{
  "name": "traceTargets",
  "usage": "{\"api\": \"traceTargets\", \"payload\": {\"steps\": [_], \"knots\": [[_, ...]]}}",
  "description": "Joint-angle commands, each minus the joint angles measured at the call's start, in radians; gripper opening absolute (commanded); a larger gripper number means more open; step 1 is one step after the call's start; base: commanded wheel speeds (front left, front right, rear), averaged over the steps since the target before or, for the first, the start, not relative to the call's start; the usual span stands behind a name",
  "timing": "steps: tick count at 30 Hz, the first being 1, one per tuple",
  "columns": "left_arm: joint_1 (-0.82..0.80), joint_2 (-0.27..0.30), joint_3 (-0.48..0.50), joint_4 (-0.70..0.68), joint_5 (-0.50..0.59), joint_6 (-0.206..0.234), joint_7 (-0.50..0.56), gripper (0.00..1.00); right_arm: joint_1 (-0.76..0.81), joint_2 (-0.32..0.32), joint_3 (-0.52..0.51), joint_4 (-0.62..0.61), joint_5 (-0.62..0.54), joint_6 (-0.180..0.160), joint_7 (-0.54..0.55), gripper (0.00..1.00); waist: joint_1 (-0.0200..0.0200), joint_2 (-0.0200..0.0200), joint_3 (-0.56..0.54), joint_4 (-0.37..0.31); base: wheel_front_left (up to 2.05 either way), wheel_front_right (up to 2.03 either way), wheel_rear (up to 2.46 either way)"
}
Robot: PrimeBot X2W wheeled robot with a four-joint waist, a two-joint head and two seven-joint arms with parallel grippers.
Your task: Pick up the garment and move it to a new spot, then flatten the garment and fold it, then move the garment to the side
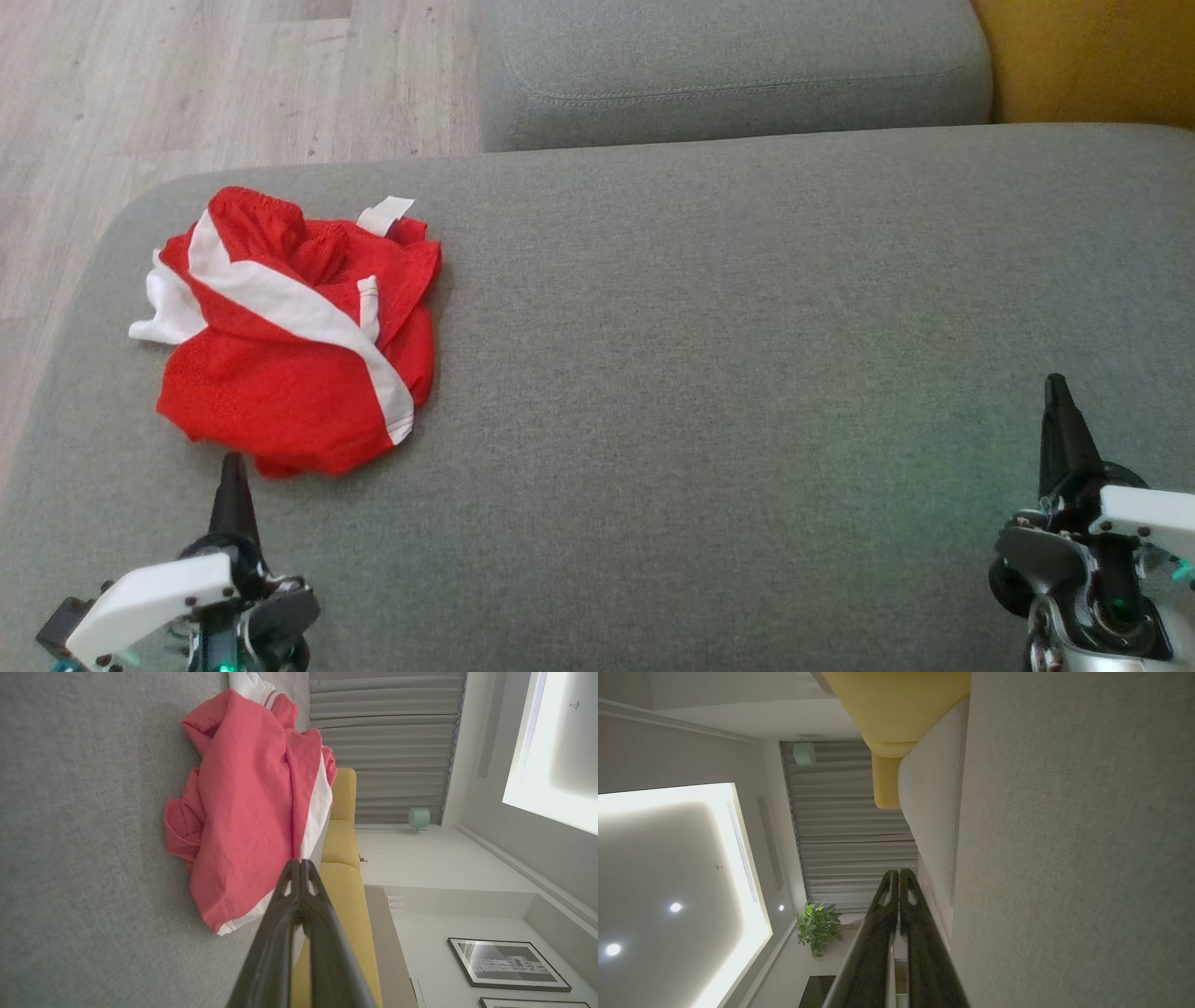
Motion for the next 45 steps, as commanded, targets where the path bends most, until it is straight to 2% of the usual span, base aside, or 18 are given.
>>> {"api": "traceTargets", "payload": {"steps": [1,11,12,15,29,35,45], "knots": [[-0.045,0.008,0.04,-0.037,-0.006,-0.006,0.007,0.0,-0.02,-0.004,0.021,-0.038,0.003,0.007,0.006,0.0,0.0,0.0,0.0,0.0,0.0,0.0,0.0],[-0.045,0.008,0.04,-0.037,-0.006,-0.006,0.007,0.0,-0.02,-0.004,0.021,-0.038,0.003,0.007,0.006,0.0,0.0,0.0,0.0,0.0,0.0,0.0,0.0],[0.0,0.0,0.0,0.0,0.0,0.0,0.0,1.0,0.0,0.0,0.0,0.0,0.0,0.0,0.0,1.0,0.0,0.0,0.0,0.0,0.0,0.0,0.0],[0.014,-0.002,-0.007,0.035,0.0,0.001,-0.002,1.0,0.008,0.002,0.002,0.039,0.0,-0.001,-0.001,1.0,0.0,0.0,0.0,0.0,0.0,0.0,0.0],[0.028,-0.001,-0.016,0.001,0.016,0.0,-0.04,1.0,0.016,0.002,0.027,0.01,-0.041,0.0,-0.04,1.0,0.0,0.0,-0.003,0.0,0.0,0.0,0.0],[0.033,0.0,-0.002,-0.013,0.029,0.0,-0.061,1.0,0.015,0.001,0.027,0.003,-0.12,0.0,-0.06,1.0,0.0,0.0,-0.005,0.002,0.0,0.0,0.0],[0.026,0.001,0.032,-0.027,0.11,0.007,-0.09,1.0,0.015,0.001,0.028,-0.028,-0.265,0.001,-0.09,1.0,0.0,0.0,-0.007,0.004,0.0,0.0,0.0]]}}
